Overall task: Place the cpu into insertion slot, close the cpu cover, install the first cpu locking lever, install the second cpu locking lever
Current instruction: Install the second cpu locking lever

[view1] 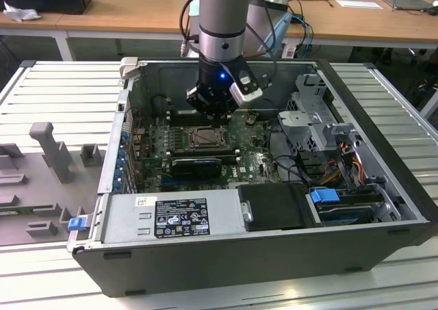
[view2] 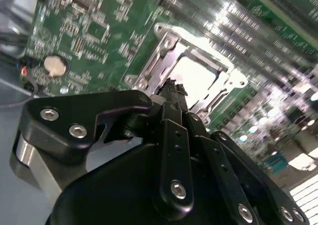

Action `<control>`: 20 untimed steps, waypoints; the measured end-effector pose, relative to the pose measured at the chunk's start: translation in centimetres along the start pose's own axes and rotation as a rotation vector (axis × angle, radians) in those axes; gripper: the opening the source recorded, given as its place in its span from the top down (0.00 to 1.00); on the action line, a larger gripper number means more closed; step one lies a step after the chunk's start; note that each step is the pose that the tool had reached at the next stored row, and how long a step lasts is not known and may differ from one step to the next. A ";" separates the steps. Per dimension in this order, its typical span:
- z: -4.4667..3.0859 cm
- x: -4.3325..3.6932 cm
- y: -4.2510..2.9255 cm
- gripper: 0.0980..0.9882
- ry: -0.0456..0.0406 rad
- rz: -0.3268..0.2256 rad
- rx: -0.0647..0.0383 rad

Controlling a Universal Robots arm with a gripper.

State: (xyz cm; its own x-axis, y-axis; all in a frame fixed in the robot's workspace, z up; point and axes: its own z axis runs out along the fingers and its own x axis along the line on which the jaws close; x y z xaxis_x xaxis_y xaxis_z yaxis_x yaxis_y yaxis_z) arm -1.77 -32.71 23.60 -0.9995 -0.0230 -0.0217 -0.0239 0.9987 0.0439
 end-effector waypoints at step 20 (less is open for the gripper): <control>-0.32 0.16 -3.48 0.99 0.0116 0.001 -0.015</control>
State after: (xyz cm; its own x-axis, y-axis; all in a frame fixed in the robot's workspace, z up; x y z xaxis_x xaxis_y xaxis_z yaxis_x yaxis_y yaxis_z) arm -1.86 -36.21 23.76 -0.9997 -0.0227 -0.0101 -0.0232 0.9980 0.0589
